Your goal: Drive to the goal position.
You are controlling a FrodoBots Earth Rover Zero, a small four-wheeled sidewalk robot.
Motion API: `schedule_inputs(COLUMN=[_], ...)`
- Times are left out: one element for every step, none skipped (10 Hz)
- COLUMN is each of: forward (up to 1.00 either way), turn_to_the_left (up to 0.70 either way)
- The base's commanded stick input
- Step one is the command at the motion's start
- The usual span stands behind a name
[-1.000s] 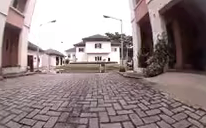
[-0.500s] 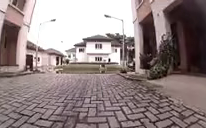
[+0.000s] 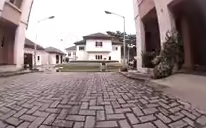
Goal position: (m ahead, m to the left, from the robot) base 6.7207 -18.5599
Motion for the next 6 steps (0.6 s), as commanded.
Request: schedule_inputs(forward=[0.50, 0.50, 0.50, 0.50, 0.50, 0.50], turn_to_the_left=[0.00, 0.00, 0.00, 0.00, 0.00, 0.00])
